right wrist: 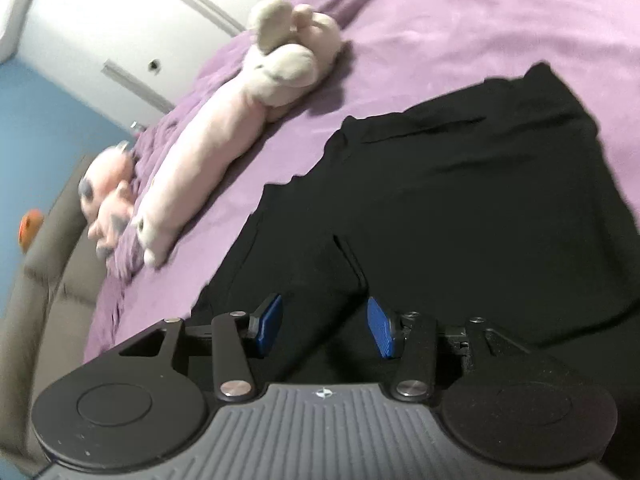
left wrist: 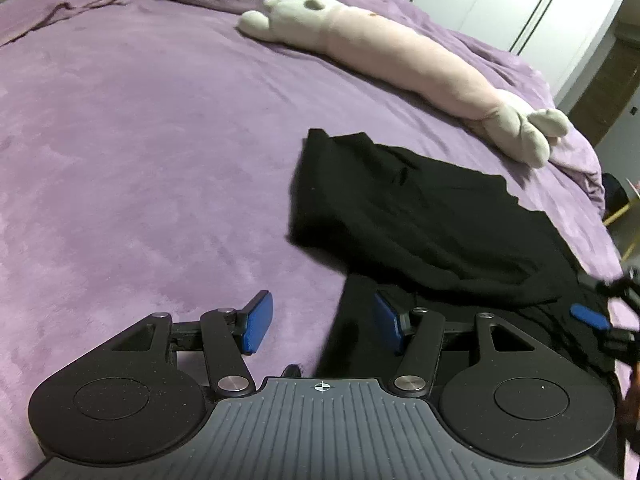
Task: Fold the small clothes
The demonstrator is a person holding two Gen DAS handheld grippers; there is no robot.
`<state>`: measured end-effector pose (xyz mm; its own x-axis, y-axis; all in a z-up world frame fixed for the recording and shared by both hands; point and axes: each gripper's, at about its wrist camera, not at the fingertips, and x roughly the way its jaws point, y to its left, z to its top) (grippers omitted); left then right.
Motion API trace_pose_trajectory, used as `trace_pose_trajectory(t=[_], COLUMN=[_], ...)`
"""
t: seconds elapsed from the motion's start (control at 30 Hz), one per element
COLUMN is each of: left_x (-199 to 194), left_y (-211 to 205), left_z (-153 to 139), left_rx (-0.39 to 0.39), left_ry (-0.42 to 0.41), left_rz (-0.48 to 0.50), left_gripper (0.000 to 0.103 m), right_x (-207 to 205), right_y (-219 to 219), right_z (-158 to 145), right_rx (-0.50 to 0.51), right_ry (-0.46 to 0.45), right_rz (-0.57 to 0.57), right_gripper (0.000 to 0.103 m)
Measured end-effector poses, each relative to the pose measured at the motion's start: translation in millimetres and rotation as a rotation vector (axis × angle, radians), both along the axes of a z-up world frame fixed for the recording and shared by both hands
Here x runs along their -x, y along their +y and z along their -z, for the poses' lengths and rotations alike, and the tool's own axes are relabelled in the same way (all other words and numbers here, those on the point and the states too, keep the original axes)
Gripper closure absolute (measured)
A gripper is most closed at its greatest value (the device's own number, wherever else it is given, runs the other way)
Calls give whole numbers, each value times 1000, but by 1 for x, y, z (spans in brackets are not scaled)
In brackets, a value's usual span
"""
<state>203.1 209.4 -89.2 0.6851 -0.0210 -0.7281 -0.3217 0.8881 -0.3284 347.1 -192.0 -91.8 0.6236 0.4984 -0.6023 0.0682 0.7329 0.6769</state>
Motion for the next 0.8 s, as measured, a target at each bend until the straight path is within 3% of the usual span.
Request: trace_pose_trajectory(t=[0.13,0.2,0.23,0.33,0.4,0.47,0.53,0.67,0.77,0.8], left_x=[5,6,5,2,0,-3,-8,-18,-24,-26], left_y=[-3,-5,-5,-6,-10,-17,-25,-44,-55,-56], left_z=[1,1,1,0,-2,-4,-4,-2,-1,-1], left_rx=[-28,-24,-21,-15,-15,-29,-46,-50,-92,-100], left_ry=[5,3,1,1,-6,-17,-15,1,14,18], left_rz=[11,9,8,9,16,33,52,91,99,99], left_gripper=[42,41,41,41,41,41,41,41,39,38], right_x=[-22,-23,-22,-13,5,28,40,43,47,47], right_y=[17,24,27,21,4,-16,-38,-79,-105,-111], right_z=[12,15,14,-2,-29,-52,-58,-36,-22,-17], right_rx=[43,68,77,82,92,170,230,322,219,173], right_ry=[89,80,72,-9,-156,-301,-344,-209,-138,-123], right_rz=[38,15,-14,-35,-28,25,51,88,153,171], right_gripper=[63,93,96,97,97,97,96,81,79,74])
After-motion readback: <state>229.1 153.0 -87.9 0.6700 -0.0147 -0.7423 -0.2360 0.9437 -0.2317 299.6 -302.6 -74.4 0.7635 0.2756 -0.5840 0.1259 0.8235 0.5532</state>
